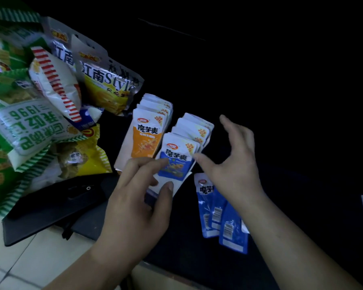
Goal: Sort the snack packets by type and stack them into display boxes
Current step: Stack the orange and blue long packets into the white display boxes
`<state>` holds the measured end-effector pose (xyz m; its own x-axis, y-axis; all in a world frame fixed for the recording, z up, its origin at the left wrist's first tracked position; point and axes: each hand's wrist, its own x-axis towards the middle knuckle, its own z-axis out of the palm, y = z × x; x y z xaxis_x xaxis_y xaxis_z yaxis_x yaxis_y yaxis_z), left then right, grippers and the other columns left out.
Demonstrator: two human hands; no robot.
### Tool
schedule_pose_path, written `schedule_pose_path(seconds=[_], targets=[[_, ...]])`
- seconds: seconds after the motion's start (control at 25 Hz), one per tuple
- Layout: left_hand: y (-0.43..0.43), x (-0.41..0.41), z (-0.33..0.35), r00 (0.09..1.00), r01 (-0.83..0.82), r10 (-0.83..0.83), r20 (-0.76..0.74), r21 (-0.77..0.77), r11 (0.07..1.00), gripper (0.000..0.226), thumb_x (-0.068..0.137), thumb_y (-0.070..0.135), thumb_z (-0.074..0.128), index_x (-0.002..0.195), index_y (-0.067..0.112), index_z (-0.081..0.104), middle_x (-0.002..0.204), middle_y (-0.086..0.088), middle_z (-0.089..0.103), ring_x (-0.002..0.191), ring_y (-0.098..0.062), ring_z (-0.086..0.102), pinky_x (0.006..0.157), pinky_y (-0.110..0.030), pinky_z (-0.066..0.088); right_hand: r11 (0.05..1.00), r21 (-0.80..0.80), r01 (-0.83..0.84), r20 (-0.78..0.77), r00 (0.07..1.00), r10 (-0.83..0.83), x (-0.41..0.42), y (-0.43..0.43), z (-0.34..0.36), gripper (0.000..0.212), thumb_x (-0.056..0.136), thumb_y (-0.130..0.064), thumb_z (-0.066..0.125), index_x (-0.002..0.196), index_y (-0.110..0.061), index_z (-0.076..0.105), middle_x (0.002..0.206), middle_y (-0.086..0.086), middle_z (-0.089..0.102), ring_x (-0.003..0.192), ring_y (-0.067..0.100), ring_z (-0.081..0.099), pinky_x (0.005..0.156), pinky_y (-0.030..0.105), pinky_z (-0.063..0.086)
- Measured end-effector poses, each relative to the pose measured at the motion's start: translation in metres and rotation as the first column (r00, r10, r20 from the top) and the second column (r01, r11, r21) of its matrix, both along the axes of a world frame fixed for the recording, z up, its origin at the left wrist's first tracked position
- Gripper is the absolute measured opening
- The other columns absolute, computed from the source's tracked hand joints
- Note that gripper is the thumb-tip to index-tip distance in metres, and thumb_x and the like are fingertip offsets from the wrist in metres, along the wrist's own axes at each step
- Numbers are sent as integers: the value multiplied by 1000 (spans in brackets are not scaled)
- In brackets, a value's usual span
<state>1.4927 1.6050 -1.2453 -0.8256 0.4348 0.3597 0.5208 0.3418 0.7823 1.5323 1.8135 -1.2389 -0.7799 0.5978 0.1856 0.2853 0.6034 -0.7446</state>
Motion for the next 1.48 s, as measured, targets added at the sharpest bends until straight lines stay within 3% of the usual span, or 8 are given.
schedule_pose_path(seconds=[0.24,0.36,0.64,0.92,1.08,1.2,1.36,1.48], targets=[[44,63,-40,917,388,-324,234,-328,861,53,96,48,60,147,39,50,153,18,43,144,-4,35,115,-34,42,949,-121,291,410,885,-219,109,50,-39,50,91,-38,71,137,-43,51,132,-12,57,114,13,62,96,32,54],[79,76,-70,900,432,-384,207,-549,716,67,98,60,35,161,38,25,171,4,14,159,-22,2,128,-46,19,923,-278,265,442,889,-122,143,38,-55,75,91,-46,70,154,-50,29,134,-24,60,124,-1,57,101,22,47],[74,80,-94,906,347,-424,-10,-555,756,48,94,56,56,126,23,72,161,-9,43,154,-28,31,112,-51,46,967,-241,80,412,911,27,182,25,-56,78,90,-51,68,155,-51,24,135,-39,50,140,-6,39,120,39,35],[85,98,-83,941,313,-332,65,-539,782,47,74,55,82,96,18,64,145,-11,56,141,-35,45,108,-58,44,961,-276,-2,311,946,91,201,28,-66,81,93,-7,65,151,-54,34,119,-35,66,129,-15,45,122,43,32],[83,85,-52,946,244,-160,282,-297,923,16,90,31,77,91,25,63,98,10,70,88,-14,66,70,-42,55,970,-141,-199,260,938,230,207,25,-57,95,84,-18,83,155,-52,30,160,-30,27,154,2,18,123,39,29],[86,85,-17,506,203,-122,854,20,979,24,89,12,78,105,26,67,82,1,77,62,-10,70,50,-27,52,928,129,-350,219,923,317,196,20,-49,82,83,-39,81,155,-30,42,167,-13,26,157,16,17,122,50,24],[89,85,-7,249,121,-251,936,227,966,27,104,30,56,99,15,77,89,-14,77,65,-23,65,54,-32,46,981,3,-194,28,981,194,188,24,-35,23,102,-24,61,121,-33,70,116,-11,74,106,7,70,96,44,56],[87,78,-34,780,155,-66,623,-90,984,25,100,44,58,105,24,72,94,1,75,78,-15,70,72,-38,58,741,-603,295,203,955,-215,180,26,-25,17,104,-21,58,102,-30,72,93,-2,79,87,20,77,82,51,63]])
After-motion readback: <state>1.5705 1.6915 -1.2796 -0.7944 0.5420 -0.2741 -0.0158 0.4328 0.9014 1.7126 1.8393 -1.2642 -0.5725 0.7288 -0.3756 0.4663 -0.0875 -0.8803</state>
